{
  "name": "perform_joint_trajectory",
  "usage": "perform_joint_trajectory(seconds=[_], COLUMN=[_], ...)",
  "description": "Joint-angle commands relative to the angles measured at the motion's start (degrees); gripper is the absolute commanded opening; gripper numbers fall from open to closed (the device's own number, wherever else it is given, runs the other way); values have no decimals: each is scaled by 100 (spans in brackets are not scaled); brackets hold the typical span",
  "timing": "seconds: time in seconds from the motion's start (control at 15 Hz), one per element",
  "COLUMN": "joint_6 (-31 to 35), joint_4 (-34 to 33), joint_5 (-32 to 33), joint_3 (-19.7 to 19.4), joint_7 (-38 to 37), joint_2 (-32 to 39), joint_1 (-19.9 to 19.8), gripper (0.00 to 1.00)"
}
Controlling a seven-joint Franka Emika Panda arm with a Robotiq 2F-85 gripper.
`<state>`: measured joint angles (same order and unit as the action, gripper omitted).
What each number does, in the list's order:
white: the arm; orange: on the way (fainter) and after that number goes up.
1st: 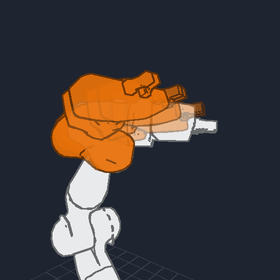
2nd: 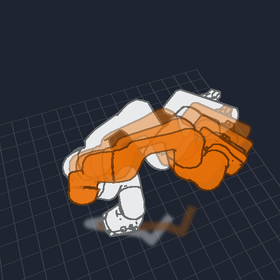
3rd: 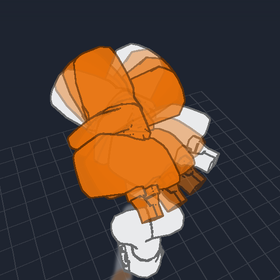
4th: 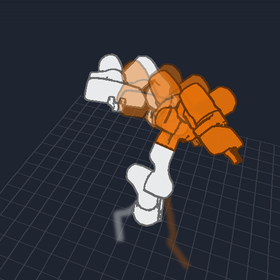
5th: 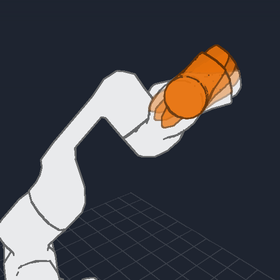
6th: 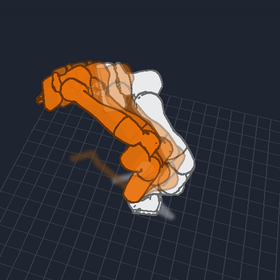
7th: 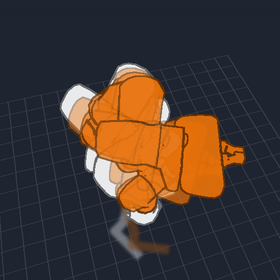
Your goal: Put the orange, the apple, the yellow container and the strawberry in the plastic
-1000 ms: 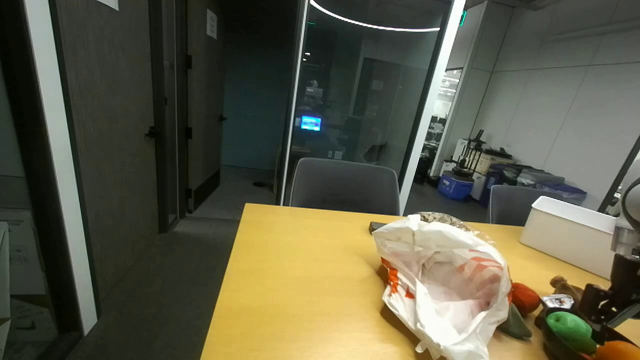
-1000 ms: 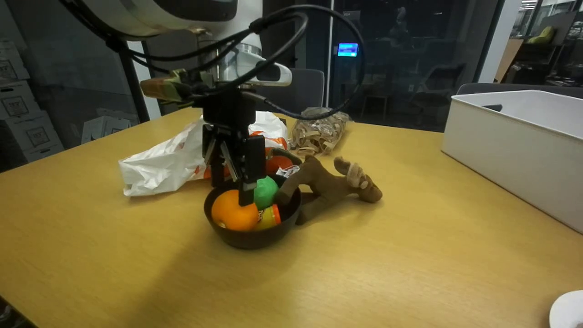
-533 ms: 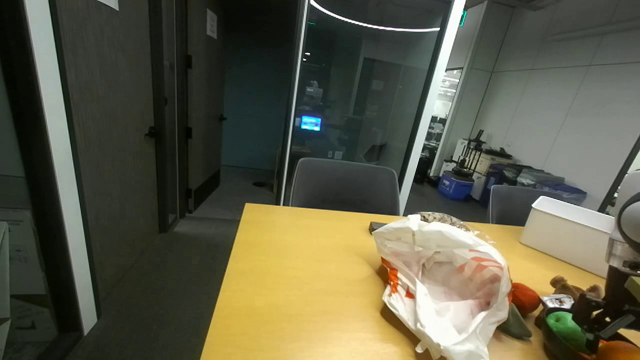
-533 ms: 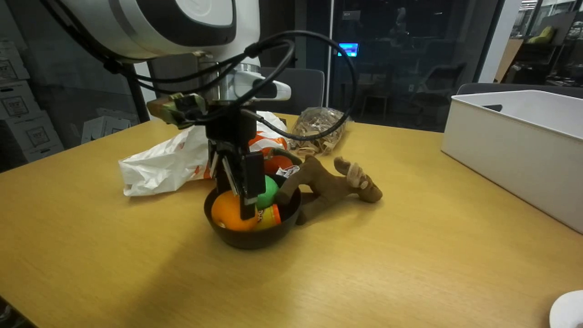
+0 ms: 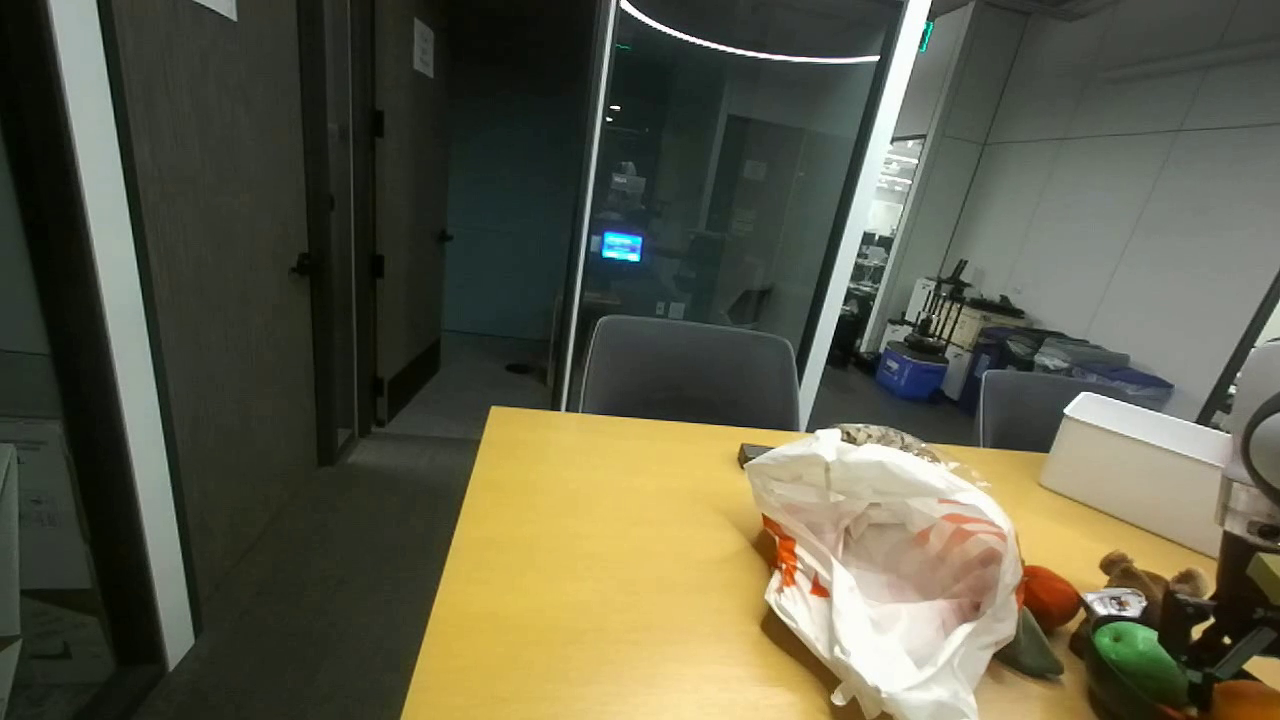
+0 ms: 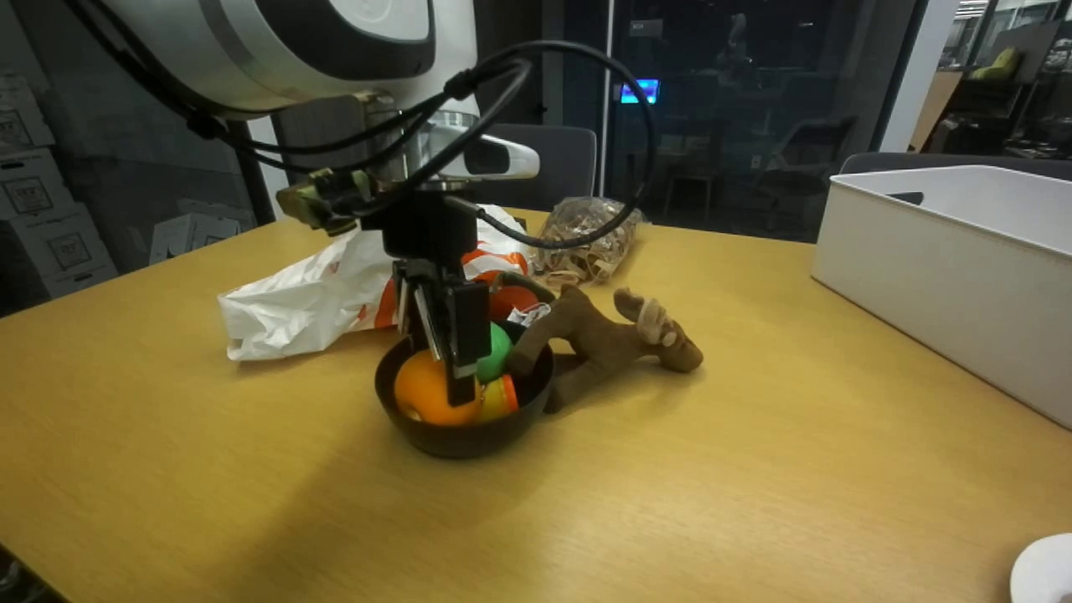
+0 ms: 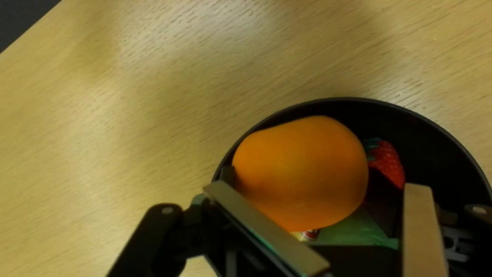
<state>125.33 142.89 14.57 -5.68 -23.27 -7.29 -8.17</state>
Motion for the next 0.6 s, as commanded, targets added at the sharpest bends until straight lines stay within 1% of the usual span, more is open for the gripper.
perform_joint_trajectory(seconds=[0.0, 0.27, 0.4, 0.53], joint_6=[-114, -239, -341, -500], joint_4=[10, -79, -188, -337], joint_5=[-59, -656, -920, -1188], joint_3=[15, 27, 107, 216], joint_7=[60, 873, 1266, 1757], joint_2=[-477, -1032, -1286, -1430], joint_1=[-35, 111, 251, 486], gripper=[57, 57, 57, 57])
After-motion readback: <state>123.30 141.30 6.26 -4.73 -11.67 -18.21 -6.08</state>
